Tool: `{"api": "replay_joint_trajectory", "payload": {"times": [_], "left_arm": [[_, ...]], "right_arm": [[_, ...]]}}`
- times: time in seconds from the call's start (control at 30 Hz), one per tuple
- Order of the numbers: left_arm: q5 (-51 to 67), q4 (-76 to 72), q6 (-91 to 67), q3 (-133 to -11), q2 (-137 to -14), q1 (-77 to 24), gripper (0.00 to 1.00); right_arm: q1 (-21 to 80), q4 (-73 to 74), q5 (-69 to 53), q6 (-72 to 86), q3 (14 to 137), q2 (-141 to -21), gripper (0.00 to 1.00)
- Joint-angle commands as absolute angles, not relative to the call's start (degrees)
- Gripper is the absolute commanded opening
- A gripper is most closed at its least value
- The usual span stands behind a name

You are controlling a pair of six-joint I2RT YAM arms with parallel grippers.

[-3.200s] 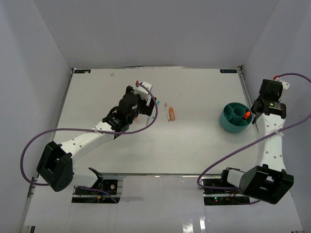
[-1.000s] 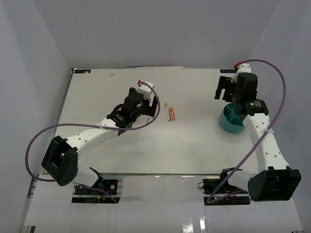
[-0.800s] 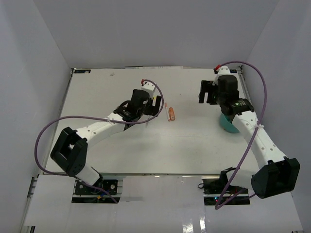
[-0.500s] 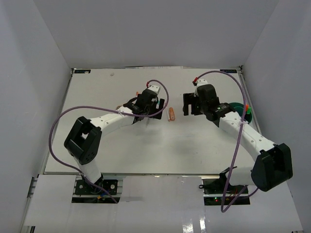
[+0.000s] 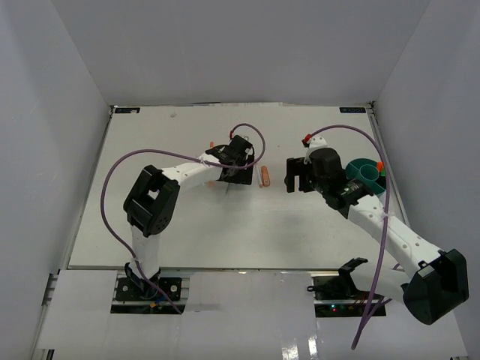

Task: Sort the stationery into containers
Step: Pick up the stationery from the center of the board.

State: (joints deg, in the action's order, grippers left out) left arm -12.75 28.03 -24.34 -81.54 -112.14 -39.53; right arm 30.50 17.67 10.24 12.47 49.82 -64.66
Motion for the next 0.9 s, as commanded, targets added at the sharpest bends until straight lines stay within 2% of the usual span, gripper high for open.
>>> {"api": "replay_joint_trajectory", "payload": {"times": [0.0, 0.4, 0.6, 0.87], "left_arm": [[-13.62, 31.46, -26.19, -83.50, -111.00, -37.80, 0.86], [-11.08, 32.96, -21.63, -86.04, -110.21, -34.02, 0.77], [-8.97, 32.78, -14.95, -93.68, -114.16, -28.49, 0.73], [-6.33, 32.78, -6.95, -104.93, -122.43, -26.28, 0.70]], "right_arm": [[30.67, 14.24, 9.32, 12.57, 47.82, -62.32, 0.86], [30.59, 13.36, 7.38, 11.16, 44.83, -59.77, 0.86], [30.67, 13.10, 6.16, 11.07, 43.34, -57.40, 0.86], [30.67, 12.74, 4.13, 10.72, 42.45, -55.81, 0.86]]}}
